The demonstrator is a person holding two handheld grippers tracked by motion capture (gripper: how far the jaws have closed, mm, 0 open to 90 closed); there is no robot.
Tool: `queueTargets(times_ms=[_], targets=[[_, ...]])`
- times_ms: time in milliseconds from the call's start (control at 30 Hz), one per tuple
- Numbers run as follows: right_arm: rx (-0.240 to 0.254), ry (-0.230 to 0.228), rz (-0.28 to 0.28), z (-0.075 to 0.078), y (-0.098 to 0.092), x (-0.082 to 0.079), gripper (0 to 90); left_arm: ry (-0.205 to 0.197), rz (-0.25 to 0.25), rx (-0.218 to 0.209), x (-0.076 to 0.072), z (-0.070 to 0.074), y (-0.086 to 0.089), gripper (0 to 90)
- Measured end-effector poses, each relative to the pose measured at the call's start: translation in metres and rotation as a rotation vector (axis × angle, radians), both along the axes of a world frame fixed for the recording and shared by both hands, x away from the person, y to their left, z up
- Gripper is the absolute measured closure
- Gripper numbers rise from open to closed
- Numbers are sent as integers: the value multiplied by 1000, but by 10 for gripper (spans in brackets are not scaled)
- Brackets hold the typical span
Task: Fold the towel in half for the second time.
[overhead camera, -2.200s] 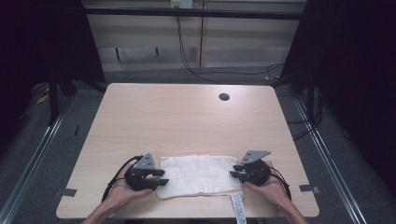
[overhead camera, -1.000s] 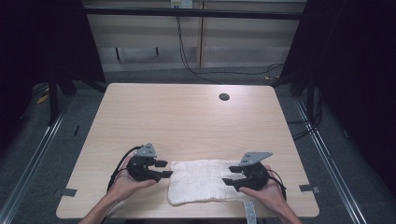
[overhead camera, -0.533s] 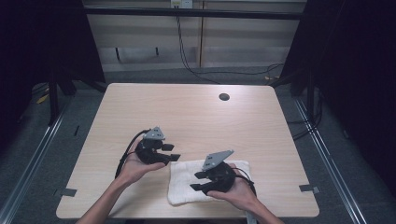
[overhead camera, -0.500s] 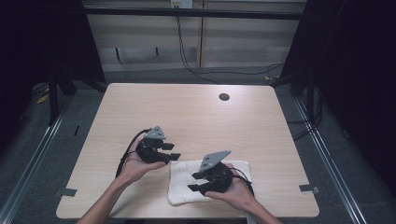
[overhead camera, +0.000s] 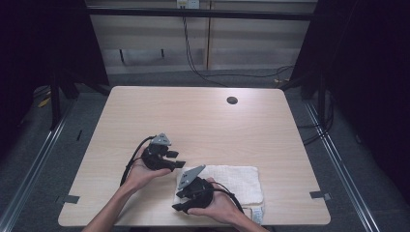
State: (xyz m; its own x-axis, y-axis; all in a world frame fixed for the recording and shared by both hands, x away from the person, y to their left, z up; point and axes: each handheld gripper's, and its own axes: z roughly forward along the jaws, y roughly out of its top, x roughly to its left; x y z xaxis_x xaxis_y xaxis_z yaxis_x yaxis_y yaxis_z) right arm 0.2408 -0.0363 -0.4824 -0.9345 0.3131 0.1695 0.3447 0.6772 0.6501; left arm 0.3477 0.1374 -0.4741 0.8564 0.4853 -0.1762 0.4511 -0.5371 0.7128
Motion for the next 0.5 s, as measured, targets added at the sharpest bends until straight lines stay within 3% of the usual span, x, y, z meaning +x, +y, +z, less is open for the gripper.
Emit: queueTargets(times_ms=[233,267,333,367,500], targets=[[-9,-32,-7,-10,3,-4,556,-1,10,0,1,0,2,457],[-25,-94,11,-11,4,-8,558,4,8,-3,2,-1,3,456],[-36,-103,2,-10,5,-11,579,3,9,7,2,-1,2,456],[-42,-147,5,-11,6,-13,624,3,10,5,2,-2,2,456],[-43,-138,-19,-11,5,-11,738,2,17,2,3,0,5,458]])
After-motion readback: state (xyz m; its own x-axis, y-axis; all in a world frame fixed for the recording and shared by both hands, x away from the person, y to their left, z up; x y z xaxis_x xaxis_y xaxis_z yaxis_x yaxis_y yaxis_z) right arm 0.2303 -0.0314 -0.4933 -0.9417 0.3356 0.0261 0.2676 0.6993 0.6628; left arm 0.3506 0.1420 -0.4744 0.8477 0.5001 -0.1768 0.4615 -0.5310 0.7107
